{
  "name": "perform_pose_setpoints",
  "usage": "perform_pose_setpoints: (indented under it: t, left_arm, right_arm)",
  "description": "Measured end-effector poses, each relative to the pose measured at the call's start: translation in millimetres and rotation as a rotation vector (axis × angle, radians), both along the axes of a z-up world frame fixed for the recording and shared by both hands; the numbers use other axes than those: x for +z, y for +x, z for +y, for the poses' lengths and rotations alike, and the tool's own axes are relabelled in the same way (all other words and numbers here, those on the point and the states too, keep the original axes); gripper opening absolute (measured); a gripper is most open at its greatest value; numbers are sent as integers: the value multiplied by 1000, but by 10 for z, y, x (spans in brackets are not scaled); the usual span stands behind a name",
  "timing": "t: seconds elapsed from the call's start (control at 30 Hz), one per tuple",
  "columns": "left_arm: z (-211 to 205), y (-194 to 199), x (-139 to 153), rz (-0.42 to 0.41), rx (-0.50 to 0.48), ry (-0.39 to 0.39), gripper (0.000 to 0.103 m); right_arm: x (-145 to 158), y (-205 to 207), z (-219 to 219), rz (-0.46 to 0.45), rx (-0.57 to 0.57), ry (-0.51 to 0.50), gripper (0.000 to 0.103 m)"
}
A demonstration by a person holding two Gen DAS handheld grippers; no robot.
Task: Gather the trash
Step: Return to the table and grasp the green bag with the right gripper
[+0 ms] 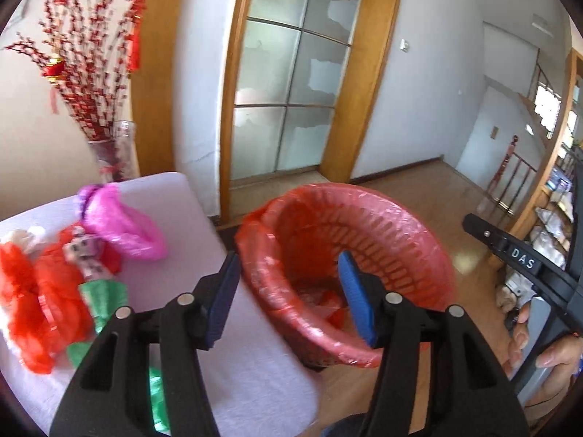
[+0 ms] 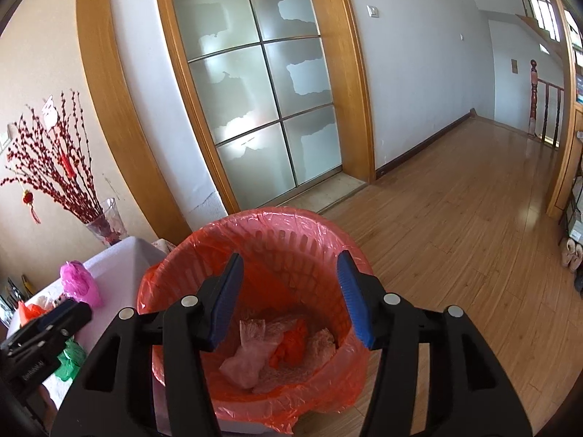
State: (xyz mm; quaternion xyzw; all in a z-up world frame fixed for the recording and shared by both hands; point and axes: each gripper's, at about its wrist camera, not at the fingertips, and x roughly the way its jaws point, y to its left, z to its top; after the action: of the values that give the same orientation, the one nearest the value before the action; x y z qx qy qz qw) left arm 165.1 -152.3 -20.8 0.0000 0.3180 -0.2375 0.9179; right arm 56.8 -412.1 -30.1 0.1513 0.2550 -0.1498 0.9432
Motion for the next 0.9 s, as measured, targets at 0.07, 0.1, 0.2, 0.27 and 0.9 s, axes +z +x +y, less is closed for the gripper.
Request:
perform_pose_setpoints:
  t: [0.07, 0.1, 0.2, 0.27, 0.9]
  left_arm:
    - [116, -89, 23, -24, 39, 14, 58]
    - [183, -137, 37, -37, 61, 23, 60]
    - [400, -247, 77, -67, 119, 41, 62]
    - [538, -287, 115, -81, 152, 58, 63]
    - [2195, -501, 131, -60, 521, 94, 66]
  right_arm:
    - [31, 3, 83, -2, 18, -20, 54]
    - [50, 1, 138, -4, 33, -30, 54]
    - [88, 11, 325, -5, 80, -54, 54]
    - [96, 26, 447, -2, 111, -67, 54]
    - [-33, 243, 1894, 59, 486, -49, 54]
